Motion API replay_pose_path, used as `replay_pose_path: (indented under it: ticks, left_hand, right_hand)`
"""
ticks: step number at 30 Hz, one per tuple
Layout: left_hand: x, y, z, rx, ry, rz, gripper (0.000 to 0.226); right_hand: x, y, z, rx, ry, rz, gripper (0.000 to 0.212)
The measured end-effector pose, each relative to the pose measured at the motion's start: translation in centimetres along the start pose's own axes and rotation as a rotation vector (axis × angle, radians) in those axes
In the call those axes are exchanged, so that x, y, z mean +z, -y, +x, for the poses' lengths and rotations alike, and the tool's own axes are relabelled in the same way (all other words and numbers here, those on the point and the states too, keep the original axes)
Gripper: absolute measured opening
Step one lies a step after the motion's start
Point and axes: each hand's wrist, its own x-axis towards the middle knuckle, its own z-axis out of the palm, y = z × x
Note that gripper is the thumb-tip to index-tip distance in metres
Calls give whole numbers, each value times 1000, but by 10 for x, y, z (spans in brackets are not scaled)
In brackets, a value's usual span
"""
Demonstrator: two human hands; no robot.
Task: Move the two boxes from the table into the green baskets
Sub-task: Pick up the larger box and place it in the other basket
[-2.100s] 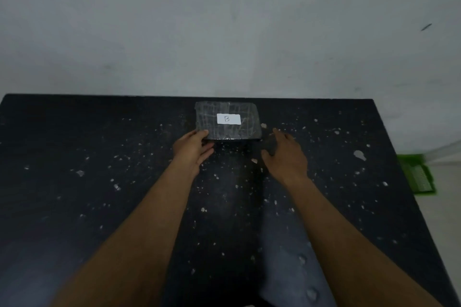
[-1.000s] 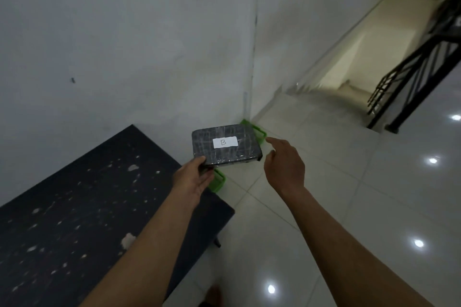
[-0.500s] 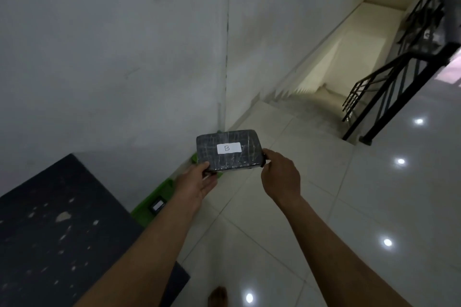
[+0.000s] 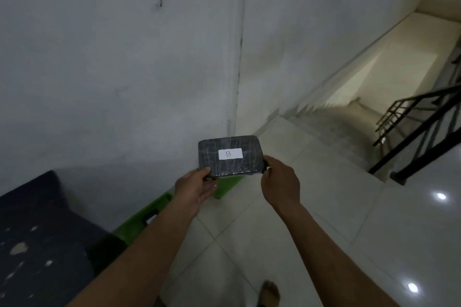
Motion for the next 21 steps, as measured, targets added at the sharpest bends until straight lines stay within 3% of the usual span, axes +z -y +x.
replay_pose_path:
  ticks: [10,21]
  left_hand:
    - [101,-4,49,10,-198,-130,26]
    - [128,-3,139,-51,-326,-257,18]
  right_hand:
    - [-18,-64,127,-97,189,13,47]
    - [28,-93,242,-137,296,-13,50]
